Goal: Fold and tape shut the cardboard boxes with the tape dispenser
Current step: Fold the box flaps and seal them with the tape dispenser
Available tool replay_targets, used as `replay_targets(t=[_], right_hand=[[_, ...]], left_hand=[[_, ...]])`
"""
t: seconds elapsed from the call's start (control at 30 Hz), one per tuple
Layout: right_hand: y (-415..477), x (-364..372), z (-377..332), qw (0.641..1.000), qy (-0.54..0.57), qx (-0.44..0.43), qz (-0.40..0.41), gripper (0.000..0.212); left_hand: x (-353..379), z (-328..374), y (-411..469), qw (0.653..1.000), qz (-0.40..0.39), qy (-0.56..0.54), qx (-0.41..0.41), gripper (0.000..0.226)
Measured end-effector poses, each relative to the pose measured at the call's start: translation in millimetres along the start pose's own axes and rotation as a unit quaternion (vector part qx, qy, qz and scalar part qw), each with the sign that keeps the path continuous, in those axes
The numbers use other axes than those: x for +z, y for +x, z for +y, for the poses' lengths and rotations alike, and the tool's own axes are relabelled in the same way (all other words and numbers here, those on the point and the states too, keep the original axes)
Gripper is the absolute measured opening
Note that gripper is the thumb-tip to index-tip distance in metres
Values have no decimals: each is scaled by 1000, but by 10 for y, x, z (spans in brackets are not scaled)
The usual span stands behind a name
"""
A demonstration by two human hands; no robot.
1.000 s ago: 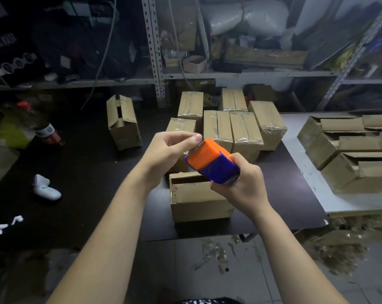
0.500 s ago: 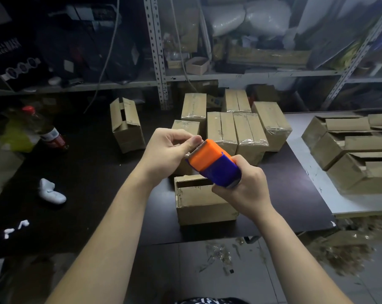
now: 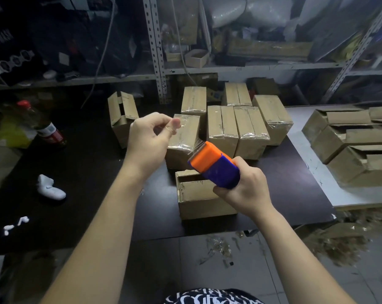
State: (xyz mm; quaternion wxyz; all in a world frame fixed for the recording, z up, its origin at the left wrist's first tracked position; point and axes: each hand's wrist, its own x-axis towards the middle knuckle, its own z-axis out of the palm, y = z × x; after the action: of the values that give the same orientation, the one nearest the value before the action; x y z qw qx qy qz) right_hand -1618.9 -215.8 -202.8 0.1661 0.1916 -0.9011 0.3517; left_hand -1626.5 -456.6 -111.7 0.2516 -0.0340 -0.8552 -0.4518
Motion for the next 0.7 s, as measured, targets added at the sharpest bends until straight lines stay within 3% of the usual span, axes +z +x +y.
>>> replay_targets(t=[0.17,0.37,0.53,0.7], right_hand=[[88,-117,-6,998,52,23,4,73],[160,-169,10,998,55,5,15,68],[234,-139,37,998,48,23,-15,67],[287,-137,30,995,74,40,-47,67]], left_hand=[[31,-138,-75,997,8,-21,-70,25],[-13,-453,-300,984,-76,-44,-155,58],[77,-739,-459,967,-194,-59,-151,80],[476,-988,-714,958,-205,-44,-194,100]])
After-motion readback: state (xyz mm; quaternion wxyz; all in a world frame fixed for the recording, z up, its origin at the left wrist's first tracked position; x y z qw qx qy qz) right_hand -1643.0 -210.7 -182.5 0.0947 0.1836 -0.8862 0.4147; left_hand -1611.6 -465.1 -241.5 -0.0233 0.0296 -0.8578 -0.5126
